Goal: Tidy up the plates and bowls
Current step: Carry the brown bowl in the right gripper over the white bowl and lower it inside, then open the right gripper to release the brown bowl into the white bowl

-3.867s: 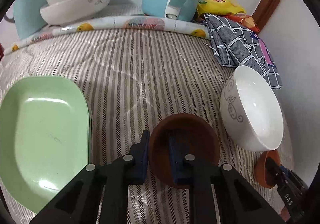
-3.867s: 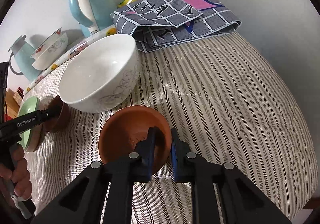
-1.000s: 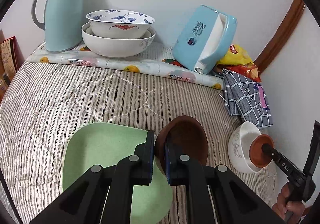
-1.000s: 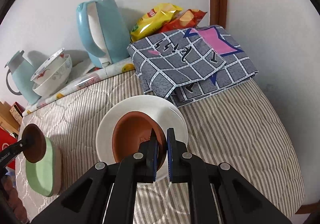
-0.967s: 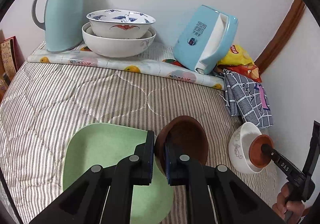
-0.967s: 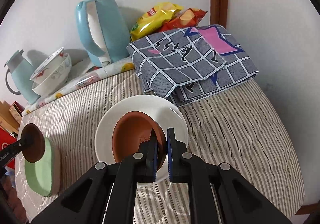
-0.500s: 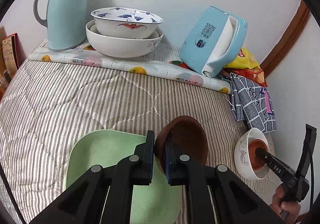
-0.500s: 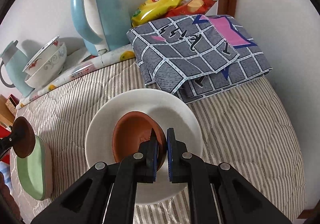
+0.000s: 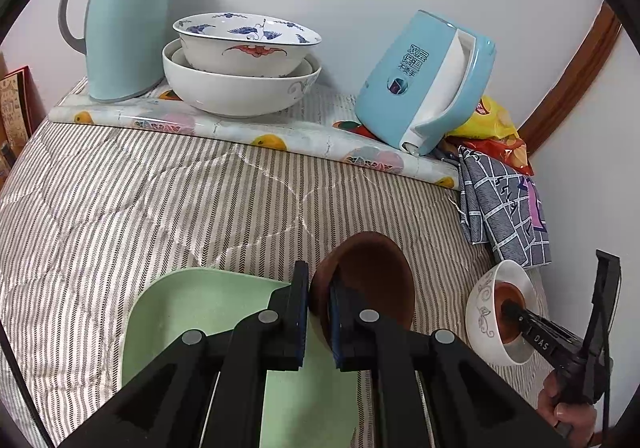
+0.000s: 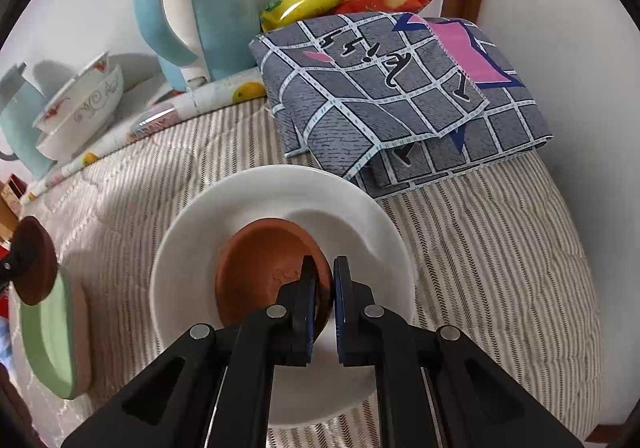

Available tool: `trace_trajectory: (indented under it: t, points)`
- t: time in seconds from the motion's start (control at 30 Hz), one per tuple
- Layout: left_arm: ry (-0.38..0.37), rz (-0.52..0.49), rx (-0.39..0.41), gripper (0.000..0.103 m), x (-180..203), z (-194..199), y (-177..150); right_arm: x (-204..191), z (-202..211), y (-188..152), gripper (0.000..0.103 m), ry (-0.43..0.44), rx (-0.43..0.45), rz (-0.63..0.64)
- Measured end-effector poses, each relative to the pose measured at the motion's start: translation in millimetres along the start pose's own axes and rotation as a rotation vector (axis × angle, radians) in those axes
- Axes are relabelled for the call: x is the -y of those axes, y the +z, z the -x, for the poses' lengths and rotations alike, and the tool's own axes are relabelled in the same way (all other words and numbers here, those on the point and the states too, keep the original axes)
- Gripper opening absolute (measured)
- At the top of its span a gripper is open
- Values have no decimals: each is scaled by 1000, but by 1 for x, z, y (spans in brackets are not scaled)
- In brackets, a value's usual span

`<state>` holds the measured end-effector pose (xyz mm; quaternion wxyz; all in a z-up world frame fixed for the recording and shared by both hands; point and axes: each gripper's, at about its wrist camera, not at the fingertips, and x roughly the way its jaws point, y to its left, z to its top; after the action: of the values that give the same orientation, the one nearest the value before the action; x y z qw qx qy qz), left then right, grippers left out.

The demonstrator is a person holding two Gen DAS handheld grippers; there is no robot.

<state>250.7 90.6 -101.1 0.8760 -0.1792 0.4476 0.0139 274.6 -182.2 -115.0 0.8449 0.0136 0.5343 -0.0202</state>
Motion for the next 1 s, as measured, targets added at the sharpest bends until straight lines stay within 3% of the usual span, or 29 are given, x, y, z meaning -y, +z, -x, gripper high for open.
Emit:
trace_trajectory:
  t: [0.63, 0.77, 0.93, 1.0]
  points:
    - [-10, 19, -3, 10, -8, 5, -2, -26, -12, -7, 19, -165, -34, 155]
    - [-12, 17, -5, 10, -8, 6, -3, -26, -10, -6, 24, -142, -36, 139]
    - [-13, 4, 6, 10, -4, 13, -7, -24, 2, -8, 40, -134, -6, 130]
    - [-11, -2, 6, 10, 0, 15, -8, -21, 10, -9, 40, -111, 8, 116]
